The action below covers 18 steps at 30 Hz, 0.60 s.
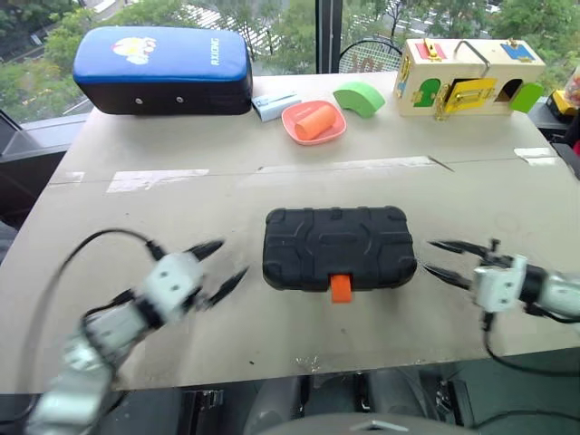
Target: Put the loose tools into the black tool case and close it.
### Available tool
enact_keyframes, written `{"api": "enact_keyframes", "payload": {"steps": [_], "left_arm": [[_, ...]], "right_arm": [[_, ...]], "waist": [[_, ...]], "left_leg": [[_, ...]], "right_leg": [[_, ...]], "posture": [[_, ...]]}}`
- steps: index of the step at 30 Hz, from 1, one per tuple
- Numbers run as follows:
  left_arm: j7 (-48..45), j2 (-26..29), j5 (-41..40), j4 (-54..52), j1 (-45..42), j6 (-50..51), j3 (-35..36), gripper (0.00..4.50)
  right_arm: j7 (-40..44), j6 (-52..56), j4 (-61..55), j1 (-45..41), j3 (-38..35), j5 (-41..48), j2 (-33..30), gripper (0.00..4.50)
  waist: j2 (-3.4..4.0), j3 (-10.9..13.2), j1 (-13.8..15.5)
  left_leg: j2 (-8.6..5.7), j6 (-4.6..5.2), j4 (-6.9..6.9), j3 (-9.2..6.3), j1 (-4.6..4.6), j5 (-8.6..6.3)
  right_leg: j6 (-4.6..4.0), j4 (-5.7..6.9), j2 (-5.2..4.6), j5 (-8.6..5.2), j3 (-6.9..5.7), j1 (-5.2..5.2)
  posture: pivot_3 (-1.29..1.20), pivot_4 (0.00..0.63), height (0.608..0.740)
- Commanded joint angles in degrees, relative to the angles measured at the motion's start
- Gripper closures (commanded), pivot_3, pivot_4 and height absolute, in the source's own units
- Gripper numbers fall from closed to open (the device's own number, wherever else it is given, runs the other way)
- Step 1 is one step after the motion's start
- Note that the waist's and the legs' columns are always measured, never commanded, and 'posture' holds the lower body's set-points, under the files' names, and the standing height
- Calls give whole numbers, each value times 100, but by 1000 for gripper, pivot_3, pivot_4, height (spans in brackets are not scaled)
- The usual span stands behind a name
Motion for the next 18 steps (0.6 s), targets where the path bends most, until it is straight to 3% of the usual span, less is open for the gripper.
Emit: {"api": "enact_keyframes", "payload": {"steps": [1,3,4,8,12,18], "left_arm": [[-69,237,-1087,9,-295,1242,548,1136],[-55,262,-948,329,-752,1334,397,1136],[-91,237,-773,666,-1266,1305,110,1630],[-173,14,120,1880,-3155,1063,-1050,3131],[-455,-539,839,3200,-4643,705,-1974,4441],[-820,-1605,1922,5500,-6438,-417,-2911,4441]], "right_arm": [[888,1045,-780,505,-299,1215,-275,2736],[1041,1394,-941,535,-306,1336,-231,2736],[1072,1611,-1013,479,-185,1311,-171,2736],[1050,2107,-1176,97,257,941,153,4333],[888,2410,-1075,-463,729,347,622,4500],[861,2419,-640,-1099,1113,-344,1252,4500]], "waist": [[16,21,117],[47,39,195],[56,43,235],[34,30,318],[23,23,290],[13,18,231]], "left_leg": [[0,2,4,-4,37,-2],[1,6,11,-32,77,-4],[3,6,16,-40,90,-4],[-5,3,27,-43,100,-1],[-11,-29,22,-46,65,14],[-25,-40,37,-49,-39,17]], "right_leg": [[-1,-3,0,-1,-9,44],[-6,-27,4,-4,-38,108],[-23,-46,8,-8,-47,135],[-12,-52,10,10,-57,149],[5,-57,4,20,-60,115],[12,-40,5,24,-78,5]], "posture": [[0,150,735],[0,150,735],[0,150,735],[0,150,735],[0,150,735],[0,150,735]]}}
